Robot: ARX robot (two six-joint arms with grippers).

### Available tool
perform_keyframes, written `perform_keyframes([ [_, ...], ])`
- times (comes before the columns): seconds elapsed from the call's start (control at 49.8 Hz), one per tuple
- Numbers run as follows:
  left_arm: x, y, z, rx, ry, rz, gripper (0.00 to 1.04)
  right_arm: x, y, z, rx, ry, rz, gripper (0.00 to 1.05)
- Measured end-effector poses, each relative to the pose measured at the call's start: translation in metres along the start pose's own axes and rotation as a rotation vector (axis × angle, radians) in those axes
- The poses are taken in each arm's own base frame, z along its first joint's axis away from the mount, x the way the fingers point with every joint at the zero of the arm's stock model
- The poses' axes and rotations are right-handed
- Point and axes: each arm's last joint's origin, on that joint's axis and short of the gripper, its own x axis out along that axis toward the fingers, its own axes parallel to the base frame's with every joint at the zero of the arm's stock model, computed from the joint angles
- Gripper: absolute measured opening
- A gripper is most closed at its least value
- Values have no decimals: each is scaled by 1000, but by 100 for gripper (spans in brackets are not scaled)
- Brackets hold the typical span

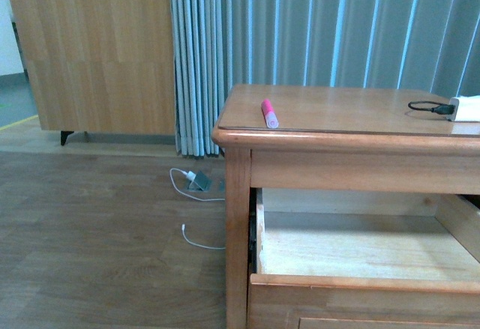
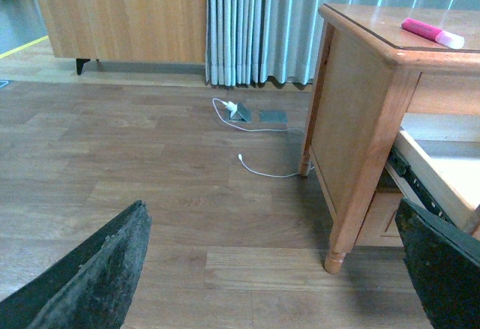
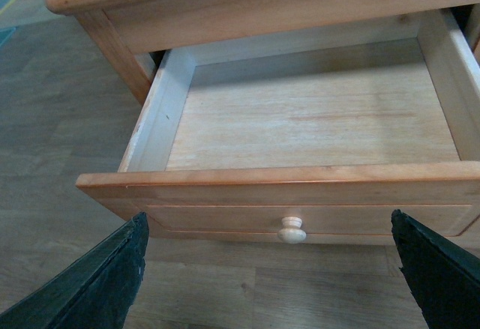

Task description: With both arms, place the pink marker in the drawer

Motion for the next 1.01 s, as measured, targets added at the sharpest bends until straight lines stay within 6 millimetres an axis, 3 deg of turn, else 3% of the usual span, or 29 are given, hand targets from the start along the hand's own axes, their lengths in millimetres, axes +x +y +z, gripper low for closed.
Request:
perform_keyframes([
  [0.141,0,0,0,0,0,0,99,-29,-15,-7,56,-97,-53,96],
  [0.322,0,0,0,0,0,0,99,-29,-16,-8,61,-100,-54,96],
  [0.382,0,0,0,0,0,0,99,-29,-18,-14,-70,-298,-142,82],
  [0.442,0,0,0,0,0,0,99,-31,-19,-18,-140,-385,-159,71],
  [0.623,0,0,0,0,0,0,99,-32,-19,-20,-197,-402,-167,98],
  [1.005,0,0,0,0,0,0,99,-32,-19,-20,-211,-398,-171,96],
])
